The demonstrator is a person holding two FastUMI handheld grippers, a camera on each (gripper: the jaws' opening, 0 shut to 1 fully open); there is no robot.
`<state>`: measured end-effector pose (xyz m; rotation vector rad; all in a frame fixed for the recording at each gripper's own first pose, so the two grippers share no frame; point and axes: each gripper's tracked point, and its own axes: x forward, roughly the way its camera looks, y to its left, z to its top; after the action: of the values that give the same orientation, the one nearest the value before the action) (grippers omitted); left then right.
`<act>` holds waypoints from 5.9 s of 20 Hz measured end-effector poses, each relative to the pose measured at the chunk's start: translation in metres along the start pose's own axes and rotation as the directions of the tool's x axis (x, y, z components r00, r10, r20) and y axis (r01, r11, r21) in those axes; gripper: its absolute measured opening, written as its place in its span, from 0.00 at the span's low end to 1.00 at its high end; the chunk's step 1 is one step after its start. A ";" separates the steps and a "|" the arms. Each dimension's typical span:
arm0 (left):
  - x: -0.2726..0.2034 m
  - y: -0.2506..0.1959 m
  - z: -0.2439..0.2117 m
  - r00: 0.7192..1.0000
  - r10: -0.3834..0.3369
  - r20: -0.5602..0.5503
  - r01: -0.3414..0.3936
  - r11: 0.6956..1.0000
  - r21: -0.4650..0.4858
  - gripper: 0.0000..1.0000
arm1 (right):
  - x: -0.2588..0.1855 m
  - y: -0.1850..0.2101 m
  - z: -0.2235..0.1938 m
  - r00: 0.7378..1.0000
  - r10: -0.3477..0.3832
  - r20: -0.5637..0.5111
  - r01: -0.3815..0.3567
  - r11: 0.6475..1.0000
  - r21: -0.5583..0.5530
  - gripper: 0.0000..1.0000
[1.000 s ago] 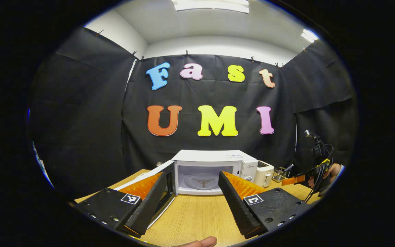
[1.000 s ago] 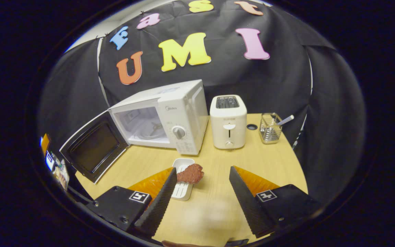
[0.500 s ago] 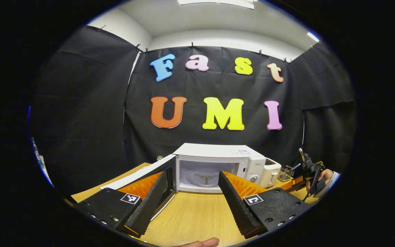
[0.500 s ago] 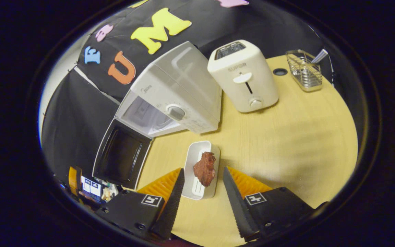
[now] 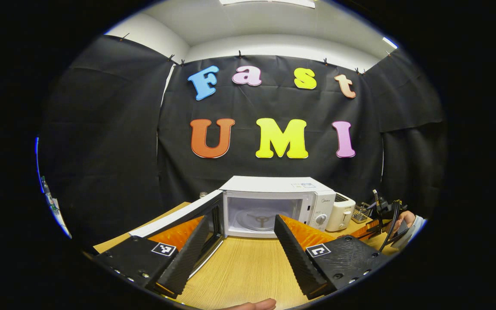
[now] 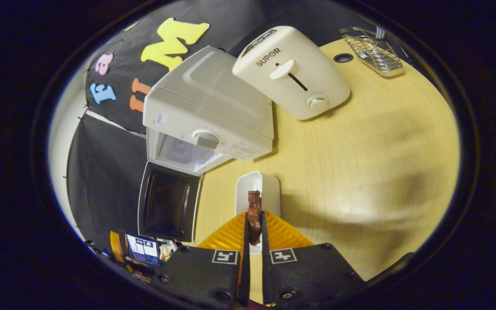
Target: Open the microwave oven with the left hand, put the food in, and close the microwave oven.
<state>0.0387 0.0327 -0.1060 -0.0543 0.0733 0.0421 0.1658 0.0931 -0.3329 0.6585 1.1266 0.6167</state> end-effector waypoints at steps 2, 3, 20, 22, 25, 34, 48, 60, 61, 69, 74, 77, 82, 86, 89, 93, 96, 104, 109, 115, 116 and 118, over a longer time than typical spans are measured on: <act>-0.003 0.001 0.000 1.000 -0.003 0.009 0.003 1.000 0.000 0.94 | -0.014 0.003 0.001 0.998 -0.037 0.041 0.040 0.997 -0.067 0.14; -0.007 0.006 0.003 1.000 0.002 0.024 -0.002 1.000 0.002 0.94 | -0.022 0.007 0.004 0.996 -0.058 0.072 0.064 0.994 -0.092 0.14; -0.030 0.051 -0.014 0.998 0.017 0.068 -0.017 1.000 0.003 0.94 | -0.033 0.127 -0.074 0.896 -0.184 0.404 0.381 0.788 -0.485 0.14; -0.034 0.061 -0.016 0.998 0.017 0.068 -0.016 1.000 -0.009 0.94 | -0.018 0.135 -0.073 0.877 -0.208 0.432 0.421 0.764 -0.488 0.14; -0.038 0.072 -0.020 0.998 0.013 0.068 -0.011 0.999 -0.031 0.94 | 0.007 0.144 -0.070 0.841 -0.243 0.484 0.489 0.726 -0.484 0.14; -0.039 0.111 -0.034 0.998 0.031 0.052 -0.027 0.997 -0.068 0.93 | 0.080 0.209 -0.047 0.757 -0.135 0.639 0.523 0.711 -0.469 0.14; -0.019 0.153 -0.051 0.997 0.075 0.028 -0.074 0.995 -0.065 0.94 | 0.230 0.261 0.067 0.601 -0.001 0.799 0.372 0.885 -0.279 0.14; -0.020 0.170 -0.064 0.994 0.112 -0.001 -0.112 0.991 -0.074 0.94 | 0.268 0.206 0.131 0.515 -0.157 0.843 0.108 0.987 0.118 0.14; -0.020 0.170 -0.063 0.994 0.112 0.001 -0.112 0.991 -0.070 0.94 | 0.267 0.205 0.130 0.515 -0.160 0.842 0.112 0.987 0.119 0.15; -0.021 0.166 -0.063 0.995 0.099 -0.005 -0.099 0.992 -0.072 0.94 | 0.260 0.186 0.121 0.461 -0.316 0.830 0.426 0.898 0.105 0.89; -0.029 0.162 -0.056 0.995 0.098 0.008 -0.097 0.993 -0.066 0.94 | 0.247 0.201 0.116 0.471 -0.267 0.841 0.441 0.897 0.037 1.00; -0.032 0.163 -0.056 0.995 0.100 0.005 -0.100 0.994 -0.053 0.93 | 0.235 0.207 0.106 0.500 -0.247 0.830 0.451 0.893 -0.006 1.00; -0.038 0.174 -0.060 0.998 0.067 -0.015 -0.068 0.994 -0.081 0.94 | 0.195 0.224 0.075 0.575 -0.149 0.804 0.455 0.876 -0.162 1.00; -0.043 0.205 -0.062 0.996 0.086 -0.021 -0.087 0.995 -0.054 0.94 | 0.140 0.230 0.036 0.631 -0.109 0.768 0.475 0.837 -0.271 1.00; -0.046 0.233 -0.070 0.989 0.142 -0.030 -0.143 0.989 -0.040 0.94 | 0.080 0.238 0.010 0.628 -0.065 0.776 0.511 0.786 -0.348 1.00; -0.042 0.244 -0.080 0.989 0.142 -0.033 -0.144 0.987 -0.066 0.77 | -0.007 0.242 -0.014 0.553 -0.026 0.833 0.595 0.712 -0.373 1.00; -0.030 0.240 -0.095 0.993 0.091 -0.069 -0.099 0.988 -0.121 0.19 | -0.055 0.243 -0.030 0.512 0.001 0.859 0.618 0.694 -0.369 1.00; -0.009 0.238 -0.106 0.992 0.088 -0.095 -0.094 0.994 -0.061 0.00 | -0.110 0.237 -0.057 0.514 0.020 0.858 0.623 0.679 -0.389 1.00; 0.013 0.225 -0.120 0.990 0.048 -0.136 -0.059 0.995 -0.081 0.00 | -0.118 0.236 -0.066 0.525 0.050 0.850 0.621 0.660 -0.423 1.00; 0.020 0.202 -0.121 0.990 0.011 -0.139 -0.022 0.996 -0.083 0.00 | -0.121 0.232 -0.073 0.552 0.052 0.832 0.593 0.677 -0.436 1.00; 0.020 0.196 -0.123 0.989 -0.001 -0.145 -0.010 0.997 -0.079 0.00 | -0.122 0.230 -0.074 0.553 0.047 0.832 0.599 0.672 -0.436 0.89; 0.022 0.184 -0.124 0.990 -0.008 -0.139 0.001 0.999 -0.052 0.00 | -0.123 0.229 -0.075 0.555 0.039 0.831 0.602 0.670 -0.434 1.00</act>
<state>0.0431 0.2107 -0.2411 -0.1096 0.2119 0.0355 0.0312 0.1658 -0.1097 -0.0004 0.0692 0.3044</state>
